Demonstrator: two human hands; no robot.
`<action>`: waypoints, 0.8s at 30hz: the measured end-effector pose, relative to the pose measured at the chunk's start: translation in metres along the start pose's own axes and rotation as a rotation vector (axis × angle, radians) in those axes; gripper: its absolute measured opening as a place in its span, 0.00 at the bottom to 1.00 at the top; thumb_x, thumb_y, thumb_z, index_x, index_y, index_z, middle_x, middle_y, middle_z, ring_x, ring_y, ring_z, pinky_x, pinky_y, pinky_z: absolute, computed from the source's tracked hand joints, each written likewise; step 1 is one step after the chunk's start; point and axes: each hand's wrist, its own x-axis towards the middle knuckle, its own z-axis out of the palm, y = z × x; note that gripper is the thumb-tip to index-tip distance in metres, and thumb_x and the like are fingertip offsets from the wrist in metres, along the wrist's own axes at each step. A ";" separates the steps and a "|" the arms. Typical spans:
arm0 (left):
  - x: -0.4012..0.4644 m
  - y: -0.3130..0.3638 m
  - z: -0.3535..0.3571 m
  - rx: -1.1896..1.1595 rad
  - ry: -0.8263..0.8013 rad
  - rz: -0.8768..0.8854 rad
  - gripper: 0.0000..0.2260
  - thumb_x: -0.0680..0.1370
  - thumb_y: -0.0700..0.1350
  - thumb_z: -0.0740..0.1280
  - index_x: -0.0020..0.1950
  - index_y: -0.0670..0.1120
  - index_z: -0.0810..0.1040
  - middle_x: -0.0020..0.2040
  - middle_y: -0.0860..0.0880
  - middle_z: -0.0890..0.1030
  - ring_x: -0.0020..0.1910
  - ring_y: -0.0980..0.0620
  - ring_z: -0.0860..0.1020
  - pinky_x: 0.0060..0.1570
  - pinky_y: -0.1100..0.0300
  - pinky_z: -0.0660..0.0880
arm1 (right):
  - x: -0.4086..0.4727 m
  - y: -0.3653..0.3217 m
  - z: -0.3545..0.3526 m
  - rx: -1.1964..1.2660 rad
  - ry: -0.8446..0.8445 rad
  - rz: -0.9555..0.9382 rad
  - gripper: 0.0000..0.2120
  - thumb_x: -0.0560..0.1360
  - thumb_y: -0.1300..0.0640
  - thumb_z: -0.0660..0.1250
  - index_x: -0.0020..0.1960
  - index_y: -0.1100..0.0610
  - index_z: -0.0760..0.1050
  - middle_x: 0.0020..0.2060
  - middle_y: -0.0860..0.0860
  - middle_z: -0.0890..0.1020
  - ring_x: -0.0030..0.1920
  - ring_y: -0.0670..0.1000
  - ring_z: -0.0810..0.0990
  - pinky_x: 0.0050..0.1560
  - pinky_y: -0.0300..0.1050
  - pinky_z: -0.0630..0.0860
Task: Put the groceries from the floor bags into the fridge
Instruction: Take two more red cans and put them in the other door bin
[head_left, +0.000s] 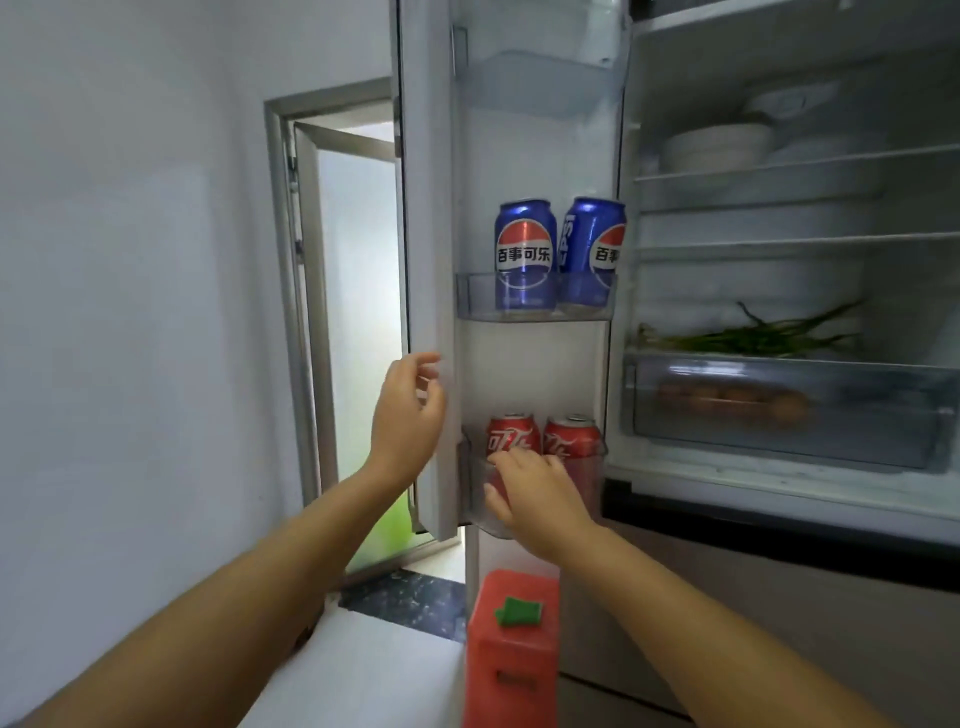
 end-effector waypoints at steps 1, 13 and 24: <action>0.003 -0.005 -0.003 0.000 -0.001 -0.031 0.12 0.79 0.39 0.60 0.63 0.43 0.72 0.56 0.44 0.75 0.51 0.53 0.74 0.47 0.62 0.76 | 0.000 -0.001 0.003 -0.010 0.003 0.023 0.17 0.80 0.48 0.55 0.64 0.55 0.69 0.60 0.51 0.75 0.62 0.52 0.72 0.61 0.48 0.65; 0.018 -0.005 0.015 0.467 -0.161 0.515 0.27 0.78 0.62 0.49 0.76 0.56 0.55 0.78 0.48 0.52 0.77 0.49 0.48 0.74 0.40 0.42 | -0.064 0.082 -0.040 0.269 0.126 0.132 0.21 0.76 0.47 0.50 0.39 0.60 0.74 0.36 0.53 0.76 0.39 0.50 0.72 0.42 0.41 0.63; 0.018 0.084 0.137 0.338 -0.168 1.285 0.18 0.80 0.45 0.52 0.71 0.50 0.64 0.72 0.48 0.63 0.74 0.47 0.59 0.73 0.39 0.45 | -0.126 0.195 -0.095 0.318 0.172 0.499 0.13 0.81 0.62 0.56 0.61 0.60 0.74 0.57 0.54 0.77 0.58 0.51 0.74 0.56 0.36 0.67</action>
